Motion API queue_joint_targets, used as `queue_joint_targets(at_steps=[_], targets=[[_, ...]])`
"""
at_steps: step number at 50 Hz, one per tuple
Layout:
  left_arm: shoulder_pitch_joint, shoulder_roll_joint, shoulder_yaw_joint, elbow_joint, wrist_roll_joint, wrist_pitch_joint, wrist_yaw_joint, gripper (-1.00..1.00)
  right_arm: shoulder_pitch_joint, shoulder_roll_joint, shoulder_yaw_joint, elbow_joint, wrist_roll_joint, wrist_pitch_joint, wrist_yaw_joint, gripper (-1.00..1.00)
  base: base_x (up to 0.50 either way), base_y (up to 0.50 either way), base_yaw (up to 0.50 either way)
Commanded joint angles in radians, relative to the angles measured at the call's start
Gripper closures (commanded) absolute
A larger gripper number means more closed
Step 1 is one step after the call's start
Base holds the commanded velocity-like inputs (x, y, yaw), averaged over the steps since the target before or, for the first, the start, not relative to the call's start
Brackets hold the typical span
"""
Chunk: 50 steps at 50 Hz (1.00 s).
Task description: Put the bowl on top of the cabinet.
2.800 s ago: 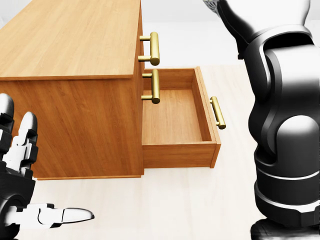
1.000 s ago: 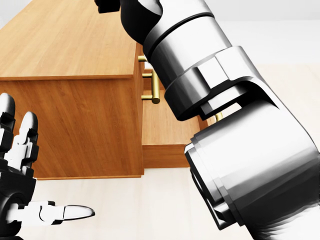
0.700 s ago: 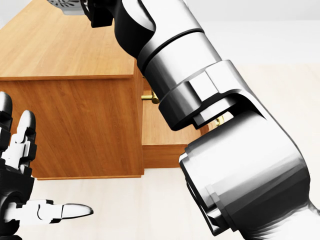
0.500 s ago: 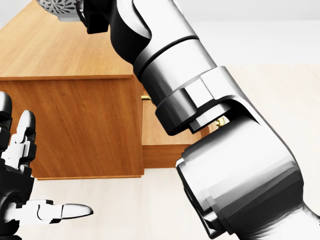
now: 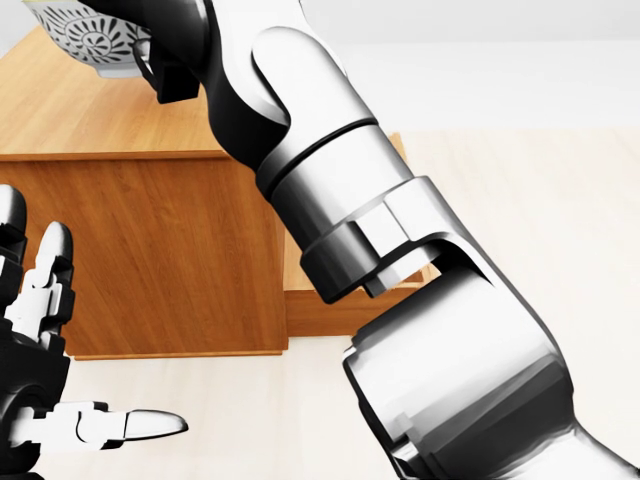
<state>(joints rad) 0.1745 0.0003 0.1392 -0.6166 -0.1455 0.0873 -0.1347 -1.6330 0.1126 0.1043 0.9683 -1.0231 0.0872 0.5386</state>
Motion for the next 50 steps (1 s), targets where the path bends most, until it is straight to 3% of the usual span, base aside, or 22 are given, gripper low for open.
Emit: queue_joint_targets(at_steps=[1,28,29,30,31,43,47,50], targets=[[0.004,-0.001,-0.003,0.001,0.002,0.0,-0.001,-1.0,0.048,0.018,0.001,-0.077,0.054,0.0,0.004,1.0,0.0,0.0,0.0],[-0.001,0.0,0.001,0.0,-0.003,0.0,0.001,-1.0,0.078,0.027,0.006,-0.108,0.036,0.0,0.032,1.0,0.0,0.0,0.0],[0.0,0.0,0.001,-0.001,-0.003,0.0,0.001,-1.0,0.078,0.028,0.006,-0.109,0.035,0.0,0.033,0.78,0.0,0.0,0.0],[0.0,0.0,0.001,0.0,-0.002,0.0,0.001,-1.0,0.08,0.029,0.005,-0.111,0.037,0.0,0.037,-0.74,0.0,0.0,0.0],[0.0,0.0,0.001,-0.001,-0.003,0.0,0.001,-1.0,0.081,0.029,0.006,-0.111,0.036,0.0,0.038,-1.0,0.0,0.0,0.0],[0.008,-0.002,-0.007,0.0,0.004,0.0,-0.002,-1.0,0.059,0.013,-0.009,-0.122,0.055,0.0,0.036,-1.0,0.0,0.0,0.0],[0.007,-0.001,-0.007,0.001,0.004,0.0,-0.002,-1.0,-0.021,-0.01,-0.048,-0.118,0.11,0.0,-0.057,-1.0,0.0,0.0,0.0],[0.008,-0.002,-0.012,0.006,0.008,0.0,-0.002,-1.0,-0.076,-0.036,-0.053,-0.141,0.142,0.0,-0.072,-1.0,0.0,0.0,0.0]])
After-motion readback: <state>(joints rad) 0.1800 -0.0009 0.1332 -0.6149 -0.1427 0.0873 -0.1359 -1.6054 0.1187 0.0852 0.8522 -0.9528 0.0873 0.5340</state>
